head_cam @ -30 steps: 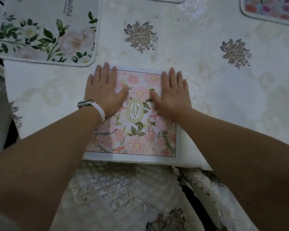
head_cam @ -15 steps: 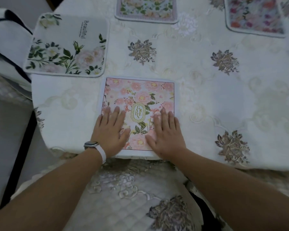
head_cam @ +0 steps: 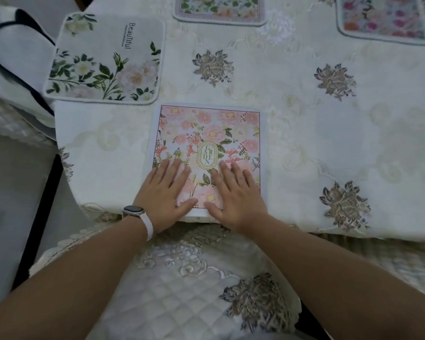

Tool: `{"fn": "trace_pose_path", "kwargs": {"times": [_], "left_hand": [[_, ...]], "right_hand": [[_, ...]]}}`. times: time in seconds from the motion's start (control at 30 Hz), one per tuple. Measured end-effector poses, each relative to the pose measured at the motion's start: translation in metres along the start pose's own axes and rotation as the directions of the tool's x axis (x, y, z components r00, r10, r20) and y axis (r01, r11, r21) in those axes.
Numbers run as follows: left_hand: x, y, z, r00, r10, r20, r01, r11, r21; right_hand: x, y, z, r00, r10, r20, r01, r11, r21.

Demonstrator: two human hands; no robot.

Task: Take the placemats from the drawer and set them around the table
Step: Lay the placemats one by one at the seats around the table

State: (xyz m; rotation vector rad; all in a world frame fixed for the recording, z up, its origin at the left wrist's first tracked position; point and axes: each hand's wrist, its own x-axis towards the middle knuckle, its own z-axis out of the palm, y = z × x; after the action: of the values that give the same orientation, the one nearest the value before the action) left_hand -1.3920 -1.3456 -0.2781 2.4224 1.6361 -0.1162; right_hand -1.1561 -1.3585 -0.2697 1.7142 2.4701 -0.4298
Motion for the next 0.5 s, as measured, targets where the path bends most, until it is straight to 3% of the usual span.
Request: {"fn": "trace_pose_path", "kwargs": {"times": [0.33,0.5], "left_hand": [[-0.027,-0.013,-0.024,0.979,-0.152,0.138,0.157,0.987,-0.026],[-0.030,0.006,-0.053,0.979,-0.198,0.053,0.203,0.973,-0.108]], "right_hand": [[-0.042,0.068,-0.019,0.983,0.138,0.121,-0.136,0.990,-0.029],[-0.064,0.084,-0.040,0.965,0.154,0.212,-0.152,0.988,-0.026]]}}
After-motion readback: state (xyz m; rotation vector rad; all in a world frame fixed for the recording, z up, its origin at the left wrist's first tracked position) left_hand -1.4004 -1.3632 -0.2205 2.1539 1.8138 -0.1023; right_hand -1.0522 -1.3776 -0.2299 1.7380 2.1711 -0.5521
